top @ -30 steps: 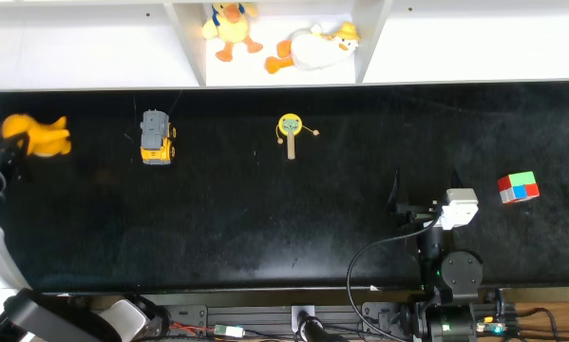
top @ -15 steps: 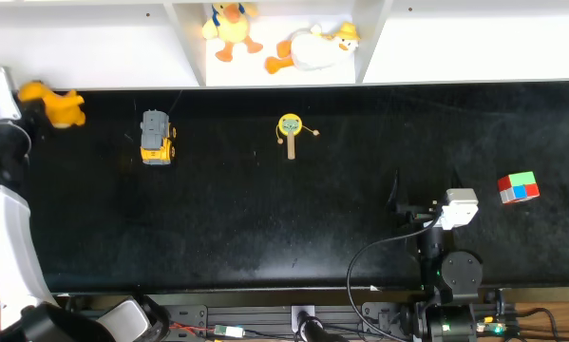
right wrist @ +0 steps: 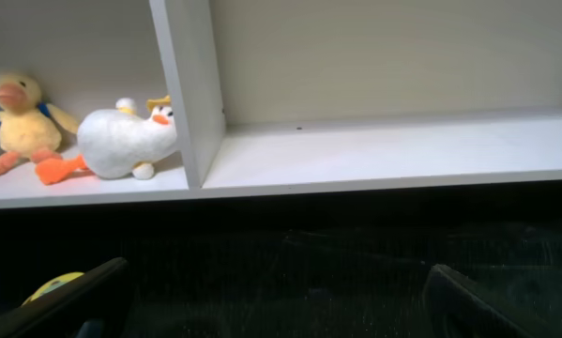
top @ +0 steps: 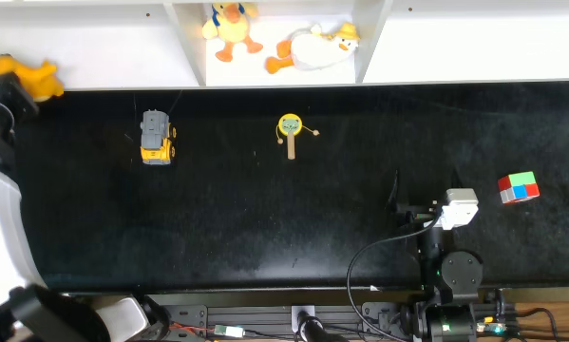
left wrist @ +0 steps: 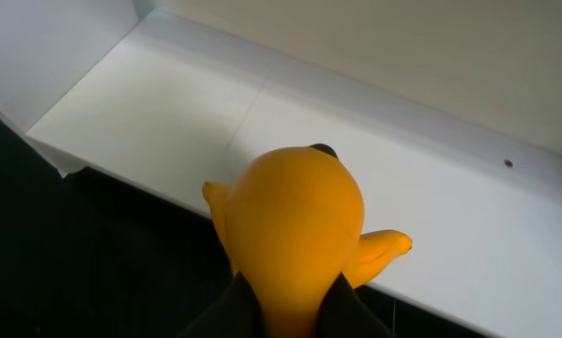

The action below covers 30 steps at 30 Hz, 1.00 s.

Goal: Store Toys

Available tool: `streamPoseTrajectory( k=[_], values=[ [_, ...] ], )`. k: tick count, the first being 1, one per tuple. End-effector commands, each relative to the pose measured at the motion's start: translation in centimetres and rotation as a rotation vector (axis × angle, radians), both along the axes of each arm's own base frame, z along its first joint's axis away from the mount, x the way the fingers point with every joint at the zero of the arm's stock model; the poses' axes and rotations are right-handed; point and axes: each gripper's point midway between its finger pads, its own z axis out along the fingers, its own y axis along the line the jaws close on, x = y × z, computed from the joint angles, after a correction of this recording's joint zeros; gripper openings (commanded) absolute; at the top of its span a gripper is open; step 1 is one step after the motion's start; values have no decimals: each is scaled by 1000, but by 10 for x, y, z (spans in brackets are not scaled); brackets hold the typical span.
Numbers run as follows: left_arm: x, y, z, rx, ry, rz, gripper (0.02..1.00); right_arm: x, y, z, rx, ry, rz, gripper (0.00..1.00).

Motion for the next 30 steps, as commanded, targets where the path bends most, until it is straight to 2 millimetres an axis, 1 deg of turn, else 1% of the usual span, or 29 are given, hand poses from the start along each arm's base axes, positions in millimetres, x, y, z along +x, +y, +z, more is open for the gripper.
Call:
streamPoseTrajectory(
  k=[1,6,10,14,25,30],
  values=[
    [28,0,14,7,-48,-17,115,0,-2,-4,3,1,-13,996],
    [42,-4,14,25,-80,-38,128,0,-2,-4,3,1,-13,993],
    [51,-6,11,31,-91,-52,130,0,-2,-4,3,1,-13,996],
    [59,-2,1,31,-89,-51,130,0,-2,-4,3,1,-13,996],
    [63,4,-20,21,-51,-34,143,0,-2,-4,3,1,-13,996],
    [68,3,-31,12,-36,-40,145,0,-2,-4,3,1,-13,993]
  ],
)
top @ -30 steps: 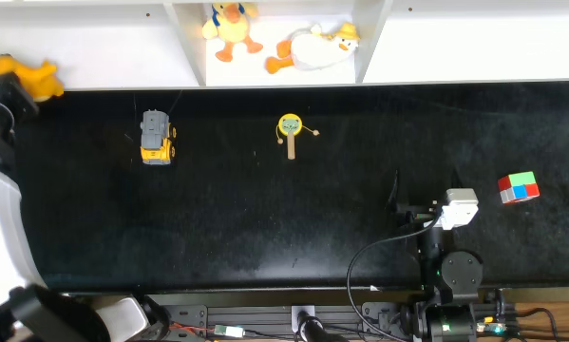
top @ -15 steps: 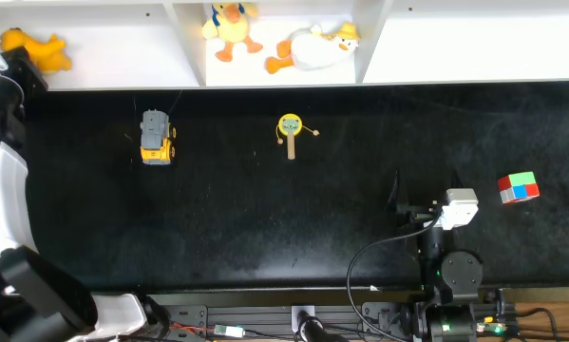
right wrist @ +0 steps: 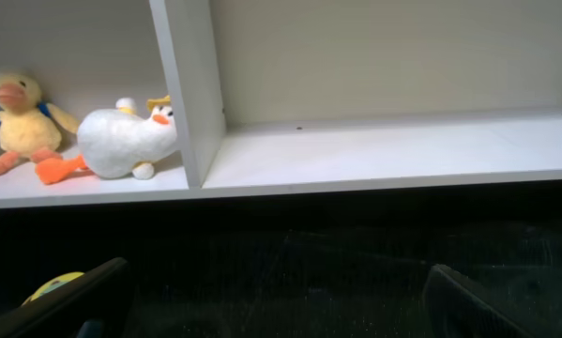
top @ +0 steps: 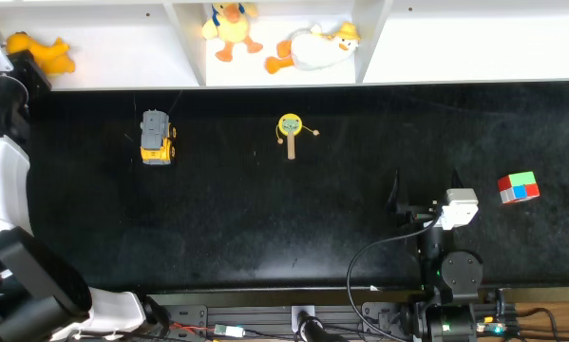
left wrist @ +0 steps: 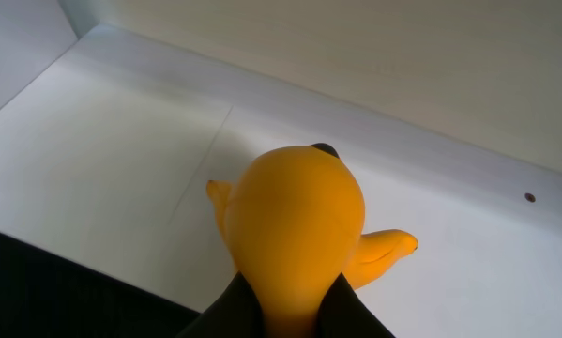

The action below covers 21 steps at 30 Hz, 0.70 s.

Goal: Store Toys

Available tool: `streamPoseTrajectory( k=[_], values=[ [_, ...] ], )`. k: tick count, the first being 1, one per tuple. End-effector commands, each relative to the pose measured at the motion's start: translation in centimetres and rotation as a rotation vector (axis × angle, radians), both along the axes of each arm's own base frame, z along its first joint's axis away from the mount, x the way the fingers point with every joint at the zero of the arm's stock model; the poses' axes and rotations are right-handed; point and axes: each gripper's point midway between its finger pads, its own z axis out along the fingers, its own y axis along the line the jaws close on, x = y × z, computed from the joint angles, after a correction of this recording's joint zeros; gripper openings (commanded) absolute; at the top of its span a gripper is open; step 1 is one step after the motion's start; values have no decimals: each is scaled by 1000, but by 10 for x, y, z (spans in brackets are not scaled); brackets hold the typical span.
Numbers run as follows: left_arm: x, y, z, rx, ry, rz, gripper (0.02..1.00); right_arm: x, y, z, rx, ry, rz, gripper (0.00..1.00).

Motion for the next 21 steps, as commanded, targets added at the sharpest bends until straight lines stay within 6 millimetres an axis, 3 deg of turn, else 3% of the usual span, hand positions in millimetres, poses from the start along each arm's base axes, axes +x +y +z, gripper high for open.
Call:
streamPoseTrajectory(
  k=[1,21],
  values=[
    [10,3,-3,-1,1,10,150,0,-2,-4,3,1,-13,993],
    [24,-6,-6,11,-21,-17,178,0,-2,-4,3,1,-13,996]
  ],
)
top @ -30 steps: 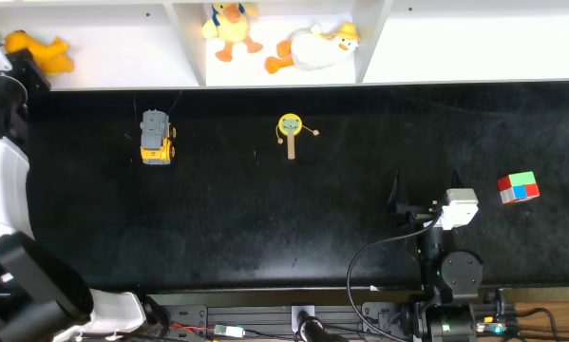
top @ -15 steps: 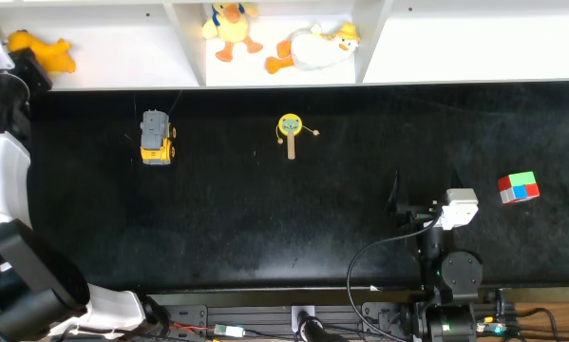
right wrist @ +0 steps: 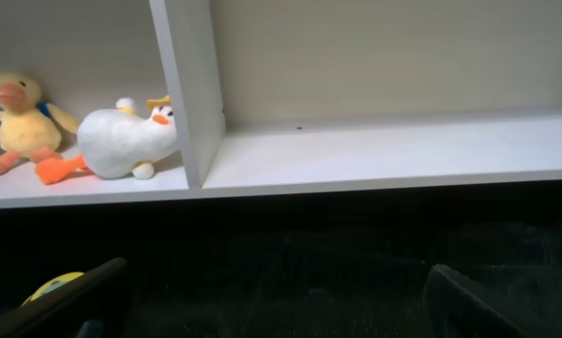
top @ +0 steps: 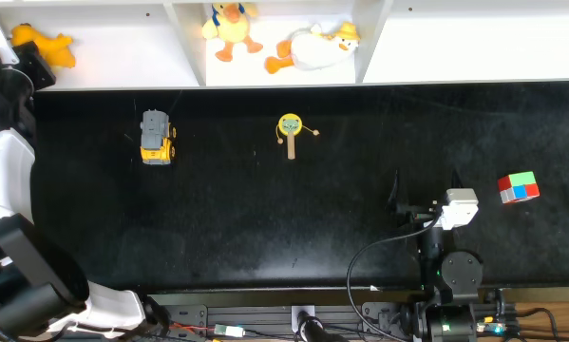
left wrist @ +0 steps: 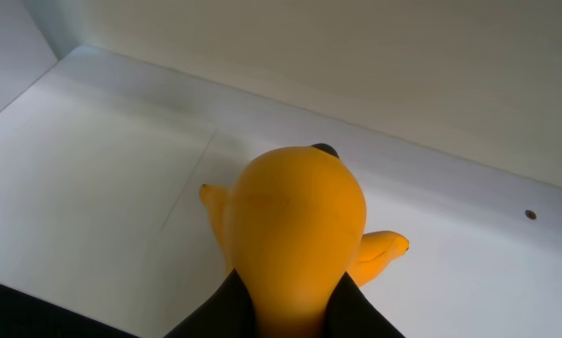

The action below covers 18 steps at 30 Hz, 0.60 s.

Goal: Store Toys

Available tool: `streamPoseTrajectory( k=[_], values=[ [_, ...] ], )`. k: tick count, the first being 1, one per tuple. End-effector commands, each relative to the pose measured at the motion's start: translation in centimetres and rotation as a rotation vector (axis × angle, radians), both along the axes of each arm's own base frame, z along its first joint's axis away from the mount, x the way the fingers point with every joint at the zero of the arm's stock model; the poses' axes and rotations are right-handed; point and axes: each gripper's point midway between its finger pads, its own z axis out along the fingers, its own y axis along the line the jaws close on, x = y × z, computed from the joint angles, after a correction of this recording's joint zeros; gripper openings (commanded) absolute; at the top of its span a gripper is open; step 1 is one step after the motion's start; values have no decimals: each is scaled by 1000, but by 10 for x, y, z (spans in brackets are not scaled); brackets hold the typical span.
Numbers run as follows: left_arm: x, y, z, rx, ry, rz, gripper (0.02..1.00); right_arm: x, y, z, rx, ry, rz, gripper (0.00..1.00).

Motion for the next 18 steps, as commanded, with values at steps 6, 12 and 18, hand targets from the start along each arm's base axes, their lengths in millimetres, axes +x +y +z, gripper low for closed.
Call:
streamPoseTrajectory(
  k=[6,12,18],
  values=[
    [-13,-2,3,-9,63,44,176,0,-2,-4,3,2,-13,993],
    [-41,5,22,37,102,134,165,0,-2,-4,3,2,-13,996],
    [-44,4,33,49,83,138,163,0,-2,-4,3,2,-13,996]
  ],
)
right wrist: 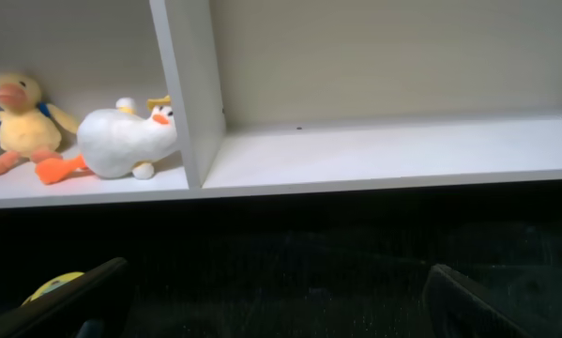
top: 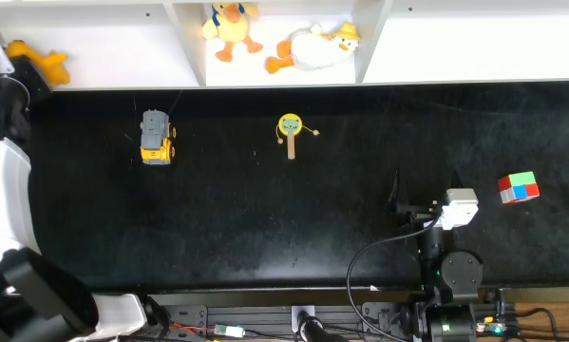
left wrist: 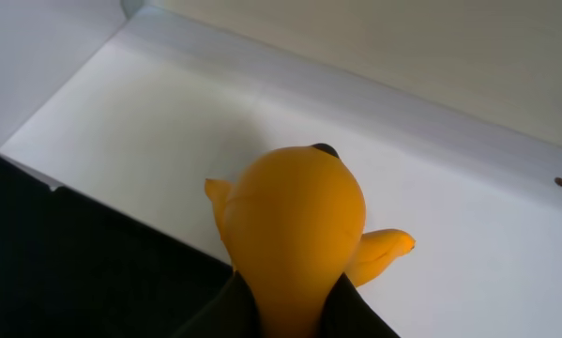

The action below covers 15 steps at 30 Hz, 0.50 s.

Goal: Store Toys

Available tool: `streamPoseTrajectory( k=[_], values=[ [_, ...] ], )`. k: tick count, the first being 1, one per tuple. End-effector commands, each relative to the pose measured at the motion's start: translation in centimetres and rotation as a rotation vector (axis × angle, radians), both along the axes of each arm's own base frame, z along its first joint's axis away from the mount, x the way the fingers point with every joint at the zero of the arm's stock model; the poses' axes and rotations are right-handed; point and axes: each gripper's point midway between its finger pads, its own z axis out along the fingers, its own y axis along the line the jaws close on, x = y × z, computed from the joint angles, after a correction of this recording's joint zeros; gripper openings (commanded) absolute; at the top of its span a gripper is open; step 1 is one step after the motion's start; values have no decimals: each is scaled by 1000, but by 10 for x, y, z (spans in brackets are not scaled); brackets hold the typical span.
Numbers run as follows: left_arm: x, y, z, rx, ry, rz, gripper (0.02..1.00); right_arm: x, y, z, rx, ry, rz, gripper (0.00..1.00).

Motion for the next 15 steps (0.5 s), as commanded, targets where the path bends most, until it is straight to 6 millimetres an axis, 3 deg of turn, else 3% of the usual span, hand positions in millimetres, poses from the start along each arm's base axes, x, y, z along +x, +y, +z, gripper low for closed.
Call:
streamPoseTrajectory(
  k=[1,15],
  values=[
    [-4,3,20,38,-33,28,163,0,-2,-4,3,1,-13,996],
    [7,9,20,48,-69,31,154,0,-2,-4,3,2,-13,991]
  ],
)
